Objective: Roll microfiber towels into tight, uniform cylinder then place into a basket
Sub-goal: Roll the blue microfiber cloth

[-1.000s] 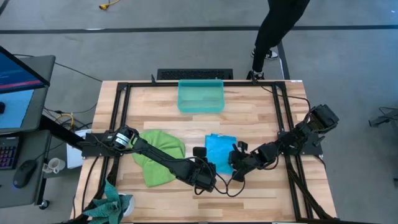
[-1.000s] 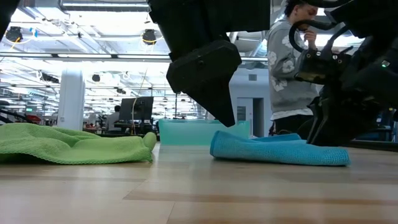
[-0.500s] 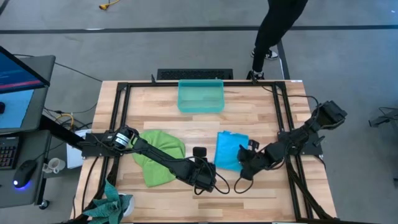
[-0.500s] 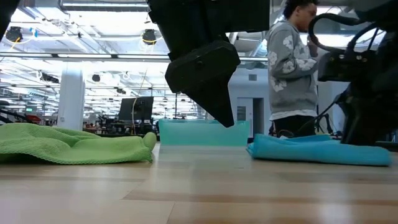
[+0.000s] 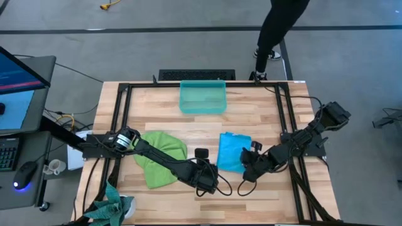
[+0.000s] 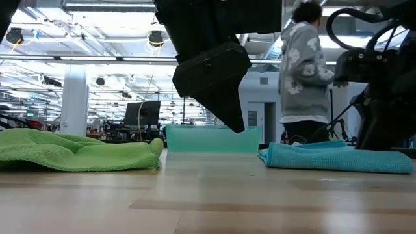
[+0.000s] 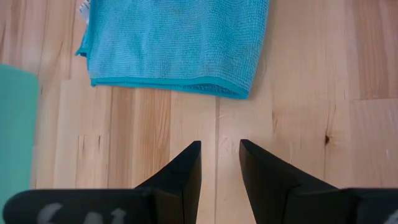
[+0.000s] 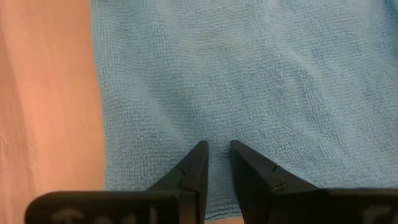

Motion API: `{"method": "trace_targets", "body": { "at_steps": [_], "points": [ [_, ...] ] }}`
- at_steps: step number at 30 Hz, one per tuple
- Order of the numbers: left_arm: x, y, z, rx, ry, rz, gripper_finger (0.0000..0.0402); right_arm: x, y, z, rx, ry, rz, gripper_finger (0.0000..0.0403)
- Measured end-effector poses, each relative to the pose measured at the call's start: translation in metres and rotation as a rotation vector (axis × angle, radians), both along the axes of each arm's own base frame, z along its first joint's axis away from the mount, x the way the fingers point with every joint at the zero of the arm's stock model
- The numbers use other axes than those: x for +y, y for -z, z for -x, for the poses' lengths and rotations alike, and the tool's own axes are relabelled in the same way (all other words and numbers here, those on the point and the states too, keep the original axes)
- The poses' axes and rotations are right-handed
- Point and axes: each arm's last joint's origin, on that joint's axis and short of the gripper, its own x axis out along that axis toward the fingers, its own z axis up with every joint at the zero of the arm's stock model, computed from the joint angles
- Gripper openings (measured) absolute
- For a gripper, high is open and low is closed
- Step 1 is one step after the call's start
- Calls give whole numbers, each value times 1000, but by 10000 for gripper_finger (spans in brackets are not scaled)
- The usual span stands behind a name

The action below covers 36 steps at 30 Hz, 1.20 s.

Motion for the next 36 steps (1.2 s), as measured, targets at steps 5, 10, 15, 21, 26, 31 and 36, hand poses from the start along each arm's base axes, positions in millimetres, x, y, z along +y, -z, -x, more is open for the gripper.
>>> {"method": "trace_targets", "body": {
  "at_steps": [5,10,15,21,26,31,36],
  "points": [
    [0,0,0,1,0,0,103,0,0,0,-13,5,16,91],
    [0,0,0,1,0,0,103,0,-1,-1,-15,5,15,91],
    [0,0,0,-6,-14,8,103,3,-8,-5,-22,-2,13,91],
    [-2,2,1,33,14,96,112,11,-21,-13,-58,-44,34,91],
    [-3,2,1,35,18,103,114,12,-22,-12,-57,-49,44,91],
    [-2,2,1,35,17,101,115,12,-22,-12,-55,-49,44,91],
    [-2,2,1,37,24,98,116,17,-31,-13,-29,-57,58,91]
  ]
}}
